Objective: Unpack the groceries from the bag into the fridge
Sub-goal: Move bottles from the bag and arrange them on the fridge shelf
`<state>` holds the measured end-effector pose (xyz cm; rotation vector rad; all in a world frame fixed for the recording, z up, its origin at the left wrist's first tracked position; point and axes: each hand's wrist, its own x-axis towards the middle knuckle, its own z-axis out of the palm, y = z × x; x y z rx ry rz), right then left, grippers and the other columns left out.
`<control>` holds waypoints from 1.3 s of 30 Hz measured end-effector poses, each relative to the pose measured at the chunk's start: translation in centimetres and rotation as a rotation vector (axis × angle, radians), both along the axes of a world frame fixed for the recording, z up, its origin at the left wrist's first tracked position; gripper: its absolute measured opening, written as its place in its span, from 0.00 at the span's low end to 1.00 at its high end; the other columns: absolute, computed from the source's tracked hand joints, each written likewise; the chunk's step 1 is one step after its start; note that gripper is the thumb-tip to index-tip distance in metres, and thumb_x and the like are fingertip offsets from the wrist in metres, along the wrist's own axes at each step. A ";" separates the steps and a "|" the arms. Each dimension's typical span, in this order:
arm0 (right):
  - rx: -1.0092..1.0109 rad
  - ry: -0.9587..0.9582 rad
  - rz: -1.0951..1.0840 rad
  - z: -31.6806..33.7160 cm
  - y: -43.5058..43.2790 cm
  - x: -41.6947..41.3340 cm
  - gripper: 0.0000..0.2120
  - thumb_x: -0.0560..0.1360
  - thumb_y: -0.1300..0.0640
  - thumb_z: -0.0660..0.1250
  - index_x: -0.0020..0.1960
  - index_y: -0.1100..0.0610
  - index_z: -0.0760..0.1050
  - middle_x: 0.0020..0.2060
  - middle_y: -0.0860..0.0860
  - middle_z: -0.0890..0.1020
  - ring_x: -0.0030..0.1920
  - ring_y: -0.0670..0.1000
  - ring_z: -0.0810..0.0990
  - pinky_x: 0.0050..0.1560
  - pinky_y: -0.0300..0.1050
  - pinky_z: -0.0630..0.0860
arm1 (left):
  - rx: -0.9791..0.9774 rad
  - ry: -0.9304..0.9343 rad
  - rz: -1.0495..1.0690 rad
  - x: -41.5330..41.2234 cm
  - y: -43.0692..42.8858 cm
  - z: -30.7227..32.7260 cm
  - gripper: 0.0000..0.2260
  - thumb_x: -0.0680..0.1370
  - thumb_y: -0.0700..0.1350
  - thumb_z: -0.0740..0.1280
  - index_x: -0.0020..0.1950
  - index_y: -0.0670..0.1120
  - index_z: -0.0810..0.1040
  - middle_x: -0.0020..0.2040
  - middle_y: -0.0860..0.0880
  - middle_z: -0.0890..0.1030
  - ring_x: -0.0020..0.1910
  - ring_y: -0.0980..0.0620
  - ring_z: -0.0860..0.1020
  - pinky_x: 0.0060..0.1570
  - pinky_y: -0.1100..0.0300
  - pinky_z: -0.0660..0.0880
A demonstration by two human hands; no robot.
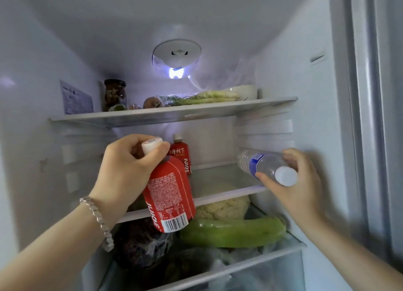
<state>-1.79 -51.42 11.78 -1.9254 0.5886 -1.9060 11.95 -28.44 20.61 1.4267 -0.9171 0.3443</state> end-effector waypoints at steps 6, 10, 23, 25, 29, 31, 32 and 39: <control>-0.070 0.664 -0.257 2.3 -1.9 2.0 0.20 0.74 0.52 0.67 0.65 0.51 0.72 0.61 0.54 0.74 0.61 0.56 0.72 0.53 0.47 0.73 | -0.006 0.024 -0.007 0.0 0.1 0.1 0.06 0.71 0.48 0.70 0.45 0.48 0.80 0.36 0.48 0.82 0.30 0.57 0.81 0.26 0.67 0.73; -0.078 1.101 -0.478 5.2 -2.2 5.5 0.20 0.77 0.58 0.61 0.69 0.53 0.67 0.64 0.58 0.69 0.66 0.58 0.63 0.58 0.47 0.71 | -0.004 0.028 -0.004 -0.4 0.3 0.0 0.05 0.71 0.47 0.70 0.44 0.47 0.80 0.35 0.47 0.82 0.30 0.57 0.80 0.26 0.67 0.74; 0.109 1.228 -0.399 6.9 -2.8 7.8 0.22 0.77 0.56 0.58 0.71 0.54 0.64 0.67 0.61 0.66 0.67 0.63 0.65 0.65 0.58 0.66 | 0.033 0.104 0.053 -0.3 2.9 -0.5 0.06 0.71 0.49 0.69 0.44 0.48 0.79 0.34 0.48 0.83 0.31 0.55 0.82 0.27 0.63 0.76; 0.074 1.045 -0.239 7.5 -1.5 7.0 0.23 0.77 0.53 0.61 0.71 0.53 0.63 0.69 0.59 0.63 0.69 0.62 0.62 0.67 0.57 0.63 | 0.033 0.106 0.052 -0.2 2.9 -0.5 0.06 0.71 0.50 0.69 0.44 0.48 0.79 0.33 0.49 0.83 0.31 0.55 0.82 0.30 0.60 0.77; 0.030 0.794 0.681 8.5 5.4 4.9 0.37 0.70 0.50 0.72 0.73 0.50 0.58 0.69 0.48 0.67 0.68 0.47 0.66 0.66 0.41 0.63 | 0.022 0.095 0.042 -0.2 1.9 -0.1 0.08 0.70 0.50 0.71 0.45 0.48 0.80 0.37 0.48 0.83 0.36 0.51 0.82 0.35 0.56 0.79; 0.044 0.871 0.947 8.0 8.9 4.6 0.44 0.66 0.49 0.76 0.73 0.47 0.54 0.65 0.46 0.71 0.64 0.45 0.72 0.64 0.43 0.69 | -0.025 0.063 0.041 -0.5 1.1 0.0 0.06 0.70 0.49 0.72 0.44 0.48 0.80 0.37 0.48 0.83 0.36 0.51 0.82 0.34 0.57 0.78; 0.019 0.869 0.958 7.4 10.0 4.8 0.44 0.64 0.49 0.77 0.72 0.45 0.55 0.63 0.44 0.73 0.61 0.44 0.74 0.63 0.43 0.72 | -0.052 0.036 0.035 -0.8 0.7 -0.1 0.06 0.70 0.48 0.72 0.43 0.48 0.81 0.37 0.49 0.83 0.36 0.52 0.82 0.35 0.58 0.79; -0.117 0.594 0.615 6.6 9.8 4.7 0.37 0.55 0.43 0.79 0.59 0.39 0.66 0.49 0.39 0.79 0.49 0.40 0.80 0.52 0.40 0.78 | -0.027 -0.187 -0.083 -0.2 0.4 -1.6 0.10 0.72 0.60 0.65 0.49 0.59 0.68 0.38 0.42 0.79 0.33 0.53 0.77 0.34 0.58 0.77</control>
